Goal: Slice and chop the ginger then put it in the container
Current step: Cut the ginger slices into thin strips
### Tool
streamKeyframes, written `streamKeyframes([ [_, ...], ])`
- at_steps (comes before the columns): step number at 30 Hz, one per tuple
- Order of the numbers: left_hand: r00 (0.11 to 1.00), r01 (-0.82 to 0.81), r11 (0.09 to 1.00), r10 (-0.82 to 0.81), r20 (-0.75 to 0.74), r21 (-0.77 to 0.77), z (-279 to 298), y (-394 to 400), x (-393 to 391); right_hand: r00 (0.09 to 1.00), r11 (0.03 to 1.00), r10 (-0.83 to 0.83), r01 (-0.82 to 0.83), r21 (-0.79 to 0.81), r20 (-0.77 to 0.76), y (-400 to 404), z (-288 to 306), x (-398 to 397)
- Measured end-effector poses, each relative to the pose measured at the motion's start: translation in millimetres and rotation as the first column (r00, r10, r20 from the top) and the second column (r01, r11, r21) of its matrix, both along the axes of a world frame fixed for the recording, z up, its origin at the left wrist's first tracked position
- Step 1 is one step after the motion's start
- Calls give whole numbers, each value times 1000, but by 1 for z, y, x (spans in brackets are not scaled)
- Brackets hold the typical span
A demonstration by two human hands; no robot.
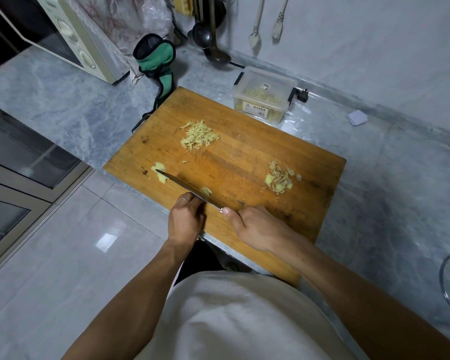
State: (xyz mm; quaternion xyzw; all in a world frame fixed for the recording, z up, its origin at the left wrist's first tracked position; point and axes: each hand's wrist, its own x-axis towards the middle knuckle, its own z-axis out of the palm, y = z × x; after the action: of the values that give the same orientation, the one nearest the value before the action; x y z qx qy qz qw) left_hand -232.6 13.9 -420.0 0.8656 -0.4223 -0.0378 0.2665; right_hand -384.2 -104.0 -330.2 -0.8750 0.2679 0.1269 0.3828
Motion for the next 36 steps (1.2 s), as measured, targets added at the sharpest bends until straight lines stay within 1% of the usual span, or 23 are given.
streamKeyframes([
  [5,1000,10,1000,-9,18,-12,1,-1,-1,1000,1000,-23,23,4,-13,2,-1,1],
  [15,999,-40,999,39,-13,-23,5,-2,-4,1000,1000,-15,15,-20,-12,7,-2,-2],
  [19,1000,-9,999,10,20,-45,4,-1,-2,1000,1000,-16,16,-20,-11,6,-2,0],
  [23,1000,-13,999,13,1,-49,6,-2,-2,1000,999,-18,17,-34,-23,6,-6,4],
  [27,1000,13,997,-13,11,-70,5,-1,0,1000,1000,-21,21,-9,5,4,-9,1],
  [33,1000,6,998,-5,7,-57,2,0,0,1000,1000,-22,22,8,-13,5,-6,-3],
  [36,1000,-5,999,4,-6,-45,3,-1,0,999,1000,-24,23,-14,-29,5,-8,0],
])
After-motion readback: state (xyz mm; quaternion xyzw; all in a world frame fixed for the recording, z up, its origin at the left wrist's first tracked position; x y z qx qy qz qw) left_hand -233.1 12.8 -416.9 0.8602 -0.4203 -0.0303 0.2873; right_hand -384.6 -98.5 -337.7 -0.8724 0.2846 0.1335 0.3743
